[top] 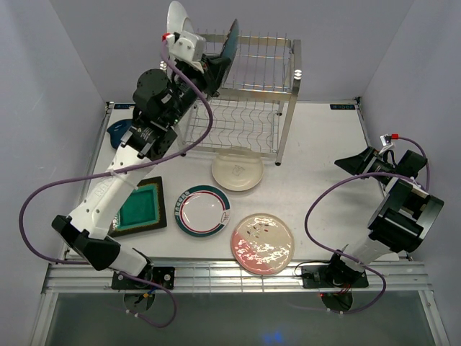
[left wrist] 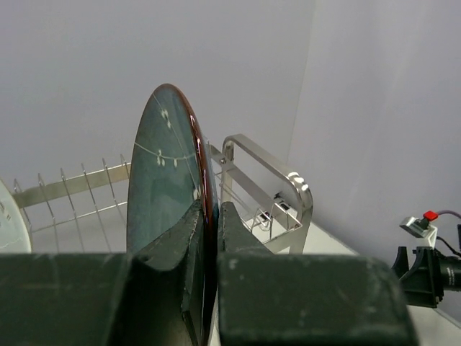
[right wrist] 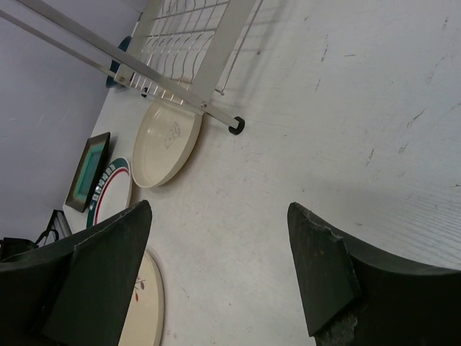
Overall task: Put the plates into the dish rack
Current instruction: Insert the plate into the dish rack.
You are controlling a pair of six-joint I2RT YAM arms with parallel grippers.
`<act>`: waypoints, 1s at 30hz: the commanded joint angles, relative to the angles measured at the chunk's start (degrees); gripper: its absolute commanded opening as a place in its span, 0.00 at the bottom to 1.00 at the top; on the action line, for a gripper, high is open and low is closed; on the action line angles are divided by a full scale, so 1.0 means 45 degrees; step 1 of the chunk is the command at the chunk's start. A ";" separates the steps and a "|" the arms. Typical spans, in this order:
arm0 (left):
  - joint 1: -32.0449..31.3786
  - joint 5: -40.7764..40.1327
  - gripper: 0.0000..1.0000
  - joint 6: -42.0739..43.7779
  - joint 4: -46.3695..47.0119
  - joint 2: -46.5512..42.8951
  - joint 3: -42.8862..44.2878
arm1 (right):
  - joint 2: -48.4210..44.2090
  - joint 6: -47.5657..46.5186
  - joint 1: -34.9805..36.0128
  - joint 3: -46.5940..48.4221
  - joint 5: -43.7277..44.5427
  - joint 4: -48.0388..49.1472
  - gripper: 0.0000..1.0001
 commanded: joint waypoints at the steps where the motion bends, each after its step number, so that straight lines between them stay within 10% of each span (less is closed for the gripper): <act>1: 0.1178 0.1947 0.00 -0.1194 0.2552 -0.0564 0.0883 | -0.0505 -0.0015 -0.0029 -0.0147 -0.0208 0.0495 0.81; 30: 0.2333 0.2010 0.00 -0.3700 0.4194 0.0588 0.2912 | -0.0349 -0.0015 -0.0009 -0.0089 -0.0169 0.0515 0.81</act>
